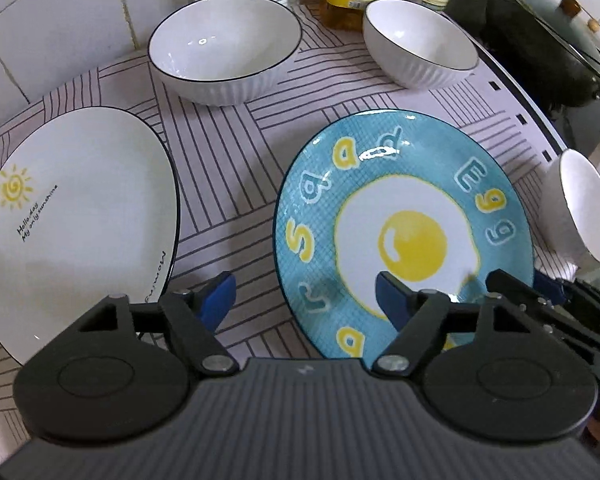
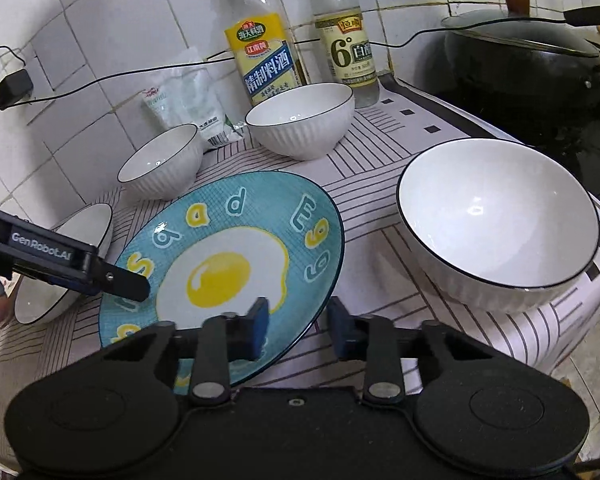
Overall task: Organize plates and bowls
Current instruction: 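Lift the blue egg plate and carry it over the sun-print plate, then lower the egg plate onto the sun-print plate and open the right gripper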
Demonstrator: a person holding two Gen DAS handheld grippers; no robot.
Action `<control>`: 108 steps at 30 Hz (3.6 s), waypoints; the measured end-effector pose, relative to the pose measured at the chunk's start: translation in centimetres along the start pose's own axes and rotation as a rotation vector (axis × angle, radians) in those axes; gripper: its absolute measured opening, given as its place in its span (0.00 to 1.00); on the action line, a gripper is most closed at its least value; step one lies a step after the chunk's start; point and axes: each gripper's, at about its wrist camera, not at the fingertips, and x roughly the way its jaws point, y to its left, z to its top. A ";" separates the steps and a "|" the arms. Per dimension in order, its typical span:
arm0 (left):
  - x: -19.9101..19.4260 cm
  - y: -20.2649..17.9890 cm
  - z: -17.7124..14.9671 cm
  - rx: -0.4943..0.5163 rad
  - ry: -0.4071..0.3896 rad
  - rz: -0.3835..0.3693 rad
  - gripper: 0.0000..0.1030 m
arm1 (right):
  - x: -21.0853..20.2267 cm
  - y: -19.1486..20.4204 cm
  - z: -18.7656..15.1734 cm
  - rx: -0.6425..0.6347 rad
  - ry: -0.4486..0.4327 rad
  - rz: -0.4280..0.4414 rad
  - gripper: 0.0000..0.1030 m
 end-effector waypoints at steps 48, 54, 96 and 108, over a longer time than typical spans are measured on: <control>-12.5 7.2 -4.9 -0.365 -0.125 0.022 0.25 | -1.7 7.0 8.3 -0.348 0.079 0.448 0.23; -12.8 10.9 -6.1 -0.466 -0.123 0.086 0.25 | 1.5 10.6 9.0 -0.418 0.146 0.534 0.23; -5.3 21.0 -5.9 -0.709 0.090 0.065 0.25 | 10.6 21.0 7.6 -0.597 0.398 0.197 0.41; -5.0 21.2 -4.8 -0.687 0.134 0.060 0.24 | 11.1 22.2 6.4 -0.703 0.294 0.134 0.41</control>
